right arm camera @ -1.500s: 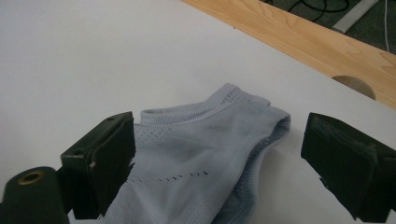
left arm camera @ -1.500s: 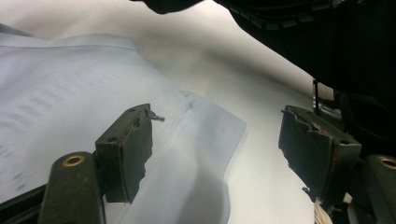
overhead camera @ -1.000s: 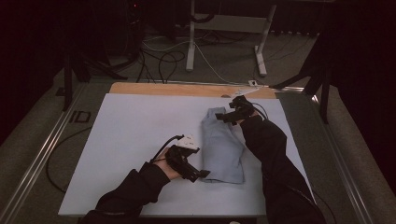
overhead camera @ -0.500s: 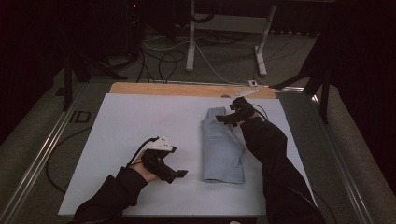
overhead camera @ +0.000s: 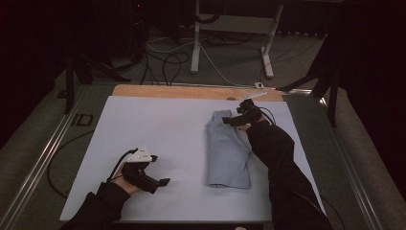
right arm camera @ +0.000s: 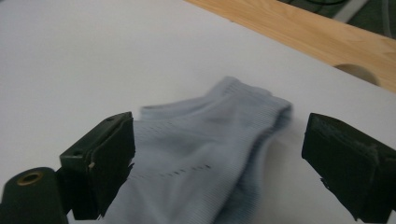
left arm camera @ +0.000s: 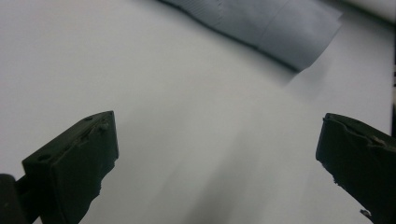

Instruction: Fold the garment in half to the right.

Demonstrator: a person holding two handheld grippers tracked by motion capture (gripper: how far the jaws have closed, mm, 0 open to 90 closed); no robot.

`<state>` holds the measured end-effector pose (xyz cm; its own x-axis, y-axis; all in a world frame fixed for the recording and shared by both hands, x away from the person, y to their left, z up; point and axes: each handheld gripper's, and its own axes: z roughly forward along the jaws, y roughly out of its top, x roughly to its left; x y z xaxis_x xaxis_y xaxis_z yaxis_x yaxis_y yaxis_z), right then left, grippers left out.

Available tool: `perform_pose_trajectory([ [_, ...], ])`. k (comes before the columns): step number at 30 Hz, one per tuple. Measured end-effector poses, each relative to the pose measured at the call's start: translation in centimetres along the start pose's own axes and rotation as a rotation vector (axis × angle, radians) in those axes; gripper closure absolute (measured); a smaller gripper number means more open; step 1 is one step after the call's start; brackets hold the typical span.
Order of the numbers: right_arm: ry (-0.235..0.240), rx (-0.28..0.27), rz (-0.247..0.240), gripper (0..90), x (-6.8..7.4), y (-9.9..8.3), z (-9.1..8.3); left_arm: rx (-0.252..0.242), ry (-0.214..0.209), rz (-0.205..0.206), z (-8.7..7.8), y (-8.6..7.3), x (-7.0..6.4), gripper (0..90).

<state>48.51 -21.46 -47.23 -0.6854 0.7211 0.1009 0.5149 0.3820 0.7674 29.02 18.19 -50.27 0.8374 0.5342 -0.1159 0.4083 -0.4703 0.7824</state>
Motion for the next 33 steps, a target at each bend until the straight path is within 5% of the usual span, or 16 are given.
perform_pose_trajectory([
  [7, -0.062, 0.035, 0.032, 33.8, -0.8, -1.0, 0.2, -0.031, 0.057, -0.043, -2.5, -2.4, 0.3, 0.4],
  [17, -0.053, 0.143, 0.100, 29.6, -1.6, -3.0, 2.6, -0.039, 0.083, -0.077, -3.2, -3.8, 0.7, 0.4],
  [21, -0.082, 0.156, 0.106, 37.5, -1.6, -3.0, 3.0, -0.035, 0.083, -0.076, -3.0, -3.9, 0.7, 0.4],
  [22, -0.083, 0.167, 0.095, 48.7, -1.4, -3.0, 3.1, -0.033, 0.080, -0.080, -2.9, -4.0, 0.7, 0.4],
  [30, -0.122, 0.193, 0.123, 37.7, -2.3, -3.0, 3.5, -0.041, 0.082, -0.075, -3.1, -4.0, 0.7, 0.4],
  [31, -0.103, 0.193, 0.124, 47.7, -2.3, -3.0, 3.4, -0.044, 0.081, -0.082, -3.1, -4.0, 0.8, 0.4],
  [33, -0.094, 0.195, 0.124, 50.7, -2.2, -2.9, 3.4, -0.043, 0.081, -0.082, -3.1, -4.0, 0.8, 0.4],
])
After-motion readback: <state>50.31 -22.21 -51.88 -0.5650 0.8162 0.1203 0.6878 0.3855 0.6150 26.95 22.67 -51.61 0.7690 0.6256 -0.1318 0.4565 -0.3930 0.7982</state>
